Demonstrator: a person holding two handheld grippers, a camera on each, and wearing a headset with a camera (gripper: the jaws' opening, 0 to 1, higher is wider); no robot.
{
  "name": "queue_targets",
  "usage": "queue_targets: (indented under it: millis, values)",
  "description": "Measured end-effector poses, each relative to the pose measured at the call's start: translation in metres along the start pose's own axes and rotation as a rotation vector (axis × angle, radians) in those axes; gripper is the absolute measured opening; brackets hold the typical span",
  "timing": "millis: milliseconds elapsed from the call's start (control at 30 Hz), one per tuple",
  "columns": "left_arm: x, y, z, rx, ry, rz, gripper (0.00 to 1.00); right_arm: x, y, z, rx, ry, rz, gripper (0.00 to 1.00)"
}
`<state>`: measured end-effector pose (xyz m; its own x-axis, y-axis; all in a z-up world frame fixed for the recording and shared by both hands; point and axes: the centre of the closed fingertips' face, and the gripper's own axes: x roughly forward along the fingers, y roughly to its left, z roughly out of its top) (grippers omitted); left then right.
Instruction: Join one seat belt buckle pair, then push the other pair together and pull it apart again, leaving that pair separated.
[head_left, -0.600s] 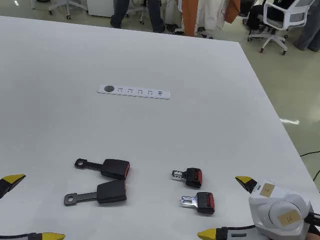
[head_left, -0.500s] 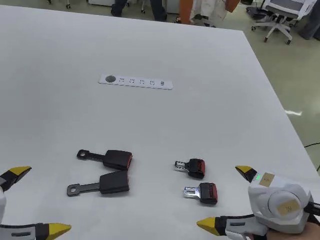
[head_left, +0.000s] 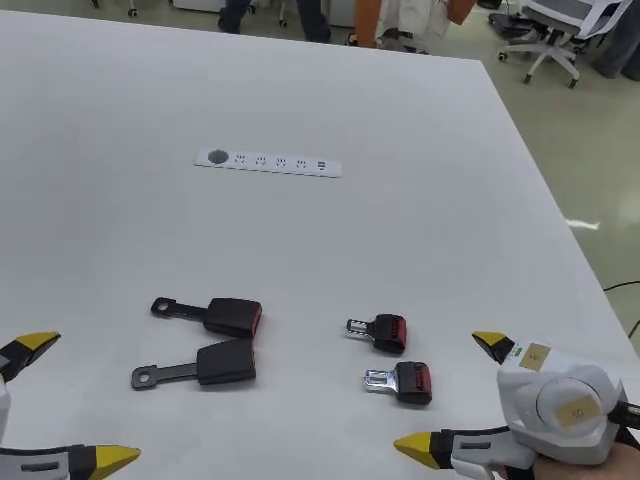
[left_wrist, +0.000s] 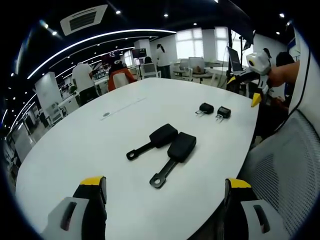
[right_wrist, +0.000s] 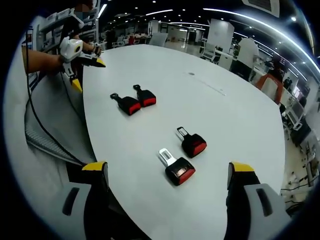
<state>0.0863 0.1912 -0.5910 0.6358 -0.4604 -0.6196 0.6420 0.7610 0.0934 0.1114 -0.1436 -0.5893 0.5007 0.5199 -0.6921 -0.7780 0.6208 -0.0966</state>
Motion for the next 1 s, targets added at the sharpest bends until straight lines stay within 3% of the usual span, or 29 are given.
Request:
queue_targets:
  millis: [1000]
  values:
    - [0.0007,0.0022,-0.0010,0.021,0.006,-0.004,1.00,-0.0026,0.0001,0.0016,-0.021,0.000,0.006,0.97]
